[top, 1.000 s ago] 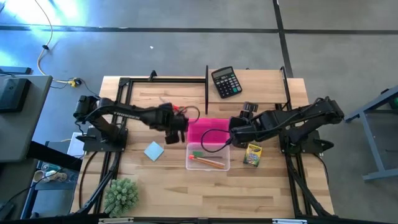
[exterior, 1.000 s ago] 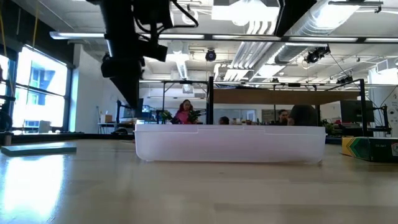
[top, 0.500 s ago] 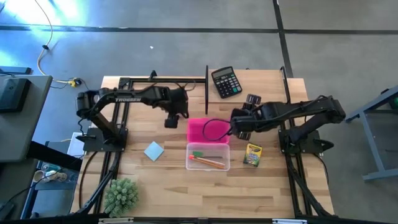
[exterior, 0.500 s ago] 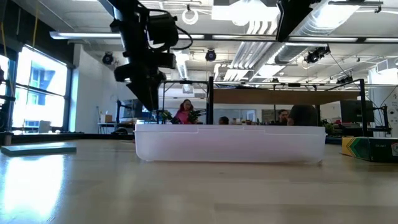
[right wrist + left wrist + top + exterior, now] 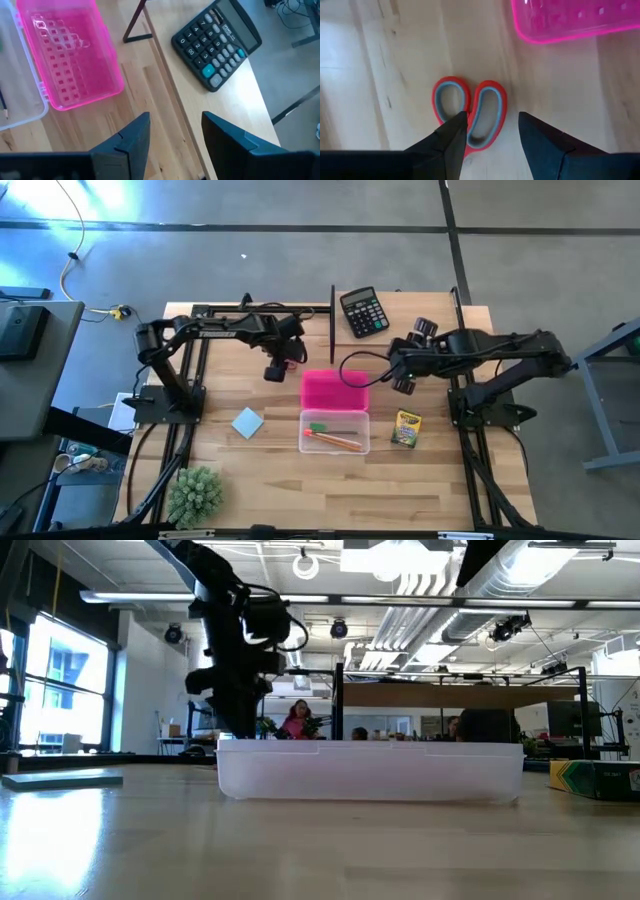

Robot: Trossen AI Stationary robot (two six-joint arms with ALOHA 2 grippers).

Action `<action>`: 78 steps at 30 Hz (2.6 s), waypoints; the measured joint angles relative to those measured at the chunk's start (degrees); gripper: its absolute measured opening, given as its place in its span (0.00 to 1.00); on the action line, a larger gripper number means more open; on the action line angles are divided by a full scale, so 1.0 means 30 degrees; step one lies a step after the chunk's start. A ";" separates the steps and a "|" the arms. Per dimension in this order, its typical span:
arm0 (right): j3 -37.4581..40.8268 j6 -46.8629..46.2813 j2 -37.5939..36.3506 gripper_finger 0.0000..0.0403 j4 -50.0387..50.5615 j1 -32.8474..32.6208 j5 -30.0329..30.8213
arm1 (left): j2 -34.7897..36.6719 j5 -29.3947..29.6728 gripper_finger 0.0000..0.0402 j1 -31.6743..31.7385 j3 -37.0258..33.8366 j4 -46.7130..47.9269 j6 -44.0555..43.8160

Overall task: Pack school essentials
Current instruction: Put the red scissors into the pink supply box

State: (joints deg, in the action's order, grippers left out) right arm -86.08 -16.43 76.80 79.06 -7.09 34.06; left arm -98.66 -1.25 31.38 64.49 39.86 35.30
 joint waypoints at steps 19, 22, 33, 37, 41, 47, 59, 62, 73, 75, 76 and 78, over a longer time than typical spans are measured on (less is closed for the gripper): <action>0.0000 -0.0358 -0.0214 0.42 0.0017 0.0000 0.0000 | -0.1432 0.0318 0.36 0.0324 -0.0002 -0.1295 0.1221; 0.0000 -0.0357 -0.0214 0.42 0.0010 0.0000 0.0000 | -0.1890 0.0273 0.36 0.0402 -0.0005 -0.1294 0.1187; 0.0000 -0.0357 -0.0207 0.42 0.0007 0.0000 0.0000 | -0.3062 0.0791 0.36 0.0554 0.0036 -0.1449 0.1273; 0.0000 -0.0360 -0.0214 0.42 0.0003 0.0000 0.0000 | -0.3383 0.0591 0.36 0.0559 0.0073 -0.1440 0.1316; 0.0000 -0.0359 -0.0208 0.42 0.0003 0.0000 0.0000 | -0.3792 0.0256 0.35 0.0576 0.0124 -0.1342 0.1458; 0.0000 -0.0363 -0.0207 0.42 -0.0005 0.0000 0.0007 | -0.3843 0.0062 0.25 0.0568 0.0101 -0.1246 0.1457; 0.0000 -0.0503 -0.0207 0.42 -0.0005 0.0000 0.0007 | -0.3793 0.0157 0.13 0.0643 0.0058 -0.1231 0.0992; 0.0000 -0.0503 -0.0207 0.42 -0.0005 0.0000 0.0007 | -0.3793 0.0157 0.13 0.0648 0.0054 -0.1237 0.0879; 0.0000 -0.0503 -0.0207 0.42 -0.0009 0.0000 0.0007 | -0.4084 0.0151 0.11 0.0648 0.2073 0.0787 0.0209; 0.0000 -0.0503 -0.0207 0.42 -0.0012 -0.0006 0.0007 | -0.4113 0.0129 0.10 0.0648 0.2350 0.1016 0.0160; 0.0000 -0.0499 -0.0207 0.42 -0.0012 0.0000 0.0007 | -0.4113 0.0135 0.09 0.0648 0.2474 0.1118 0.0086; 0.0000 -0.0502 -0.0207 0.42 -0.0006 -0.0001 0.0007 | -0.4113 0.0128 0.07 0.0648 0.2697 0.1123 -0.0061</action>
State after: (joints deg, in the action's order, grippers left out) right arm -86.08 -17.93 76.18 79.04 -7.10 34.09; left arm -111.00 -0.86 33.32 72.58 43.22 35.11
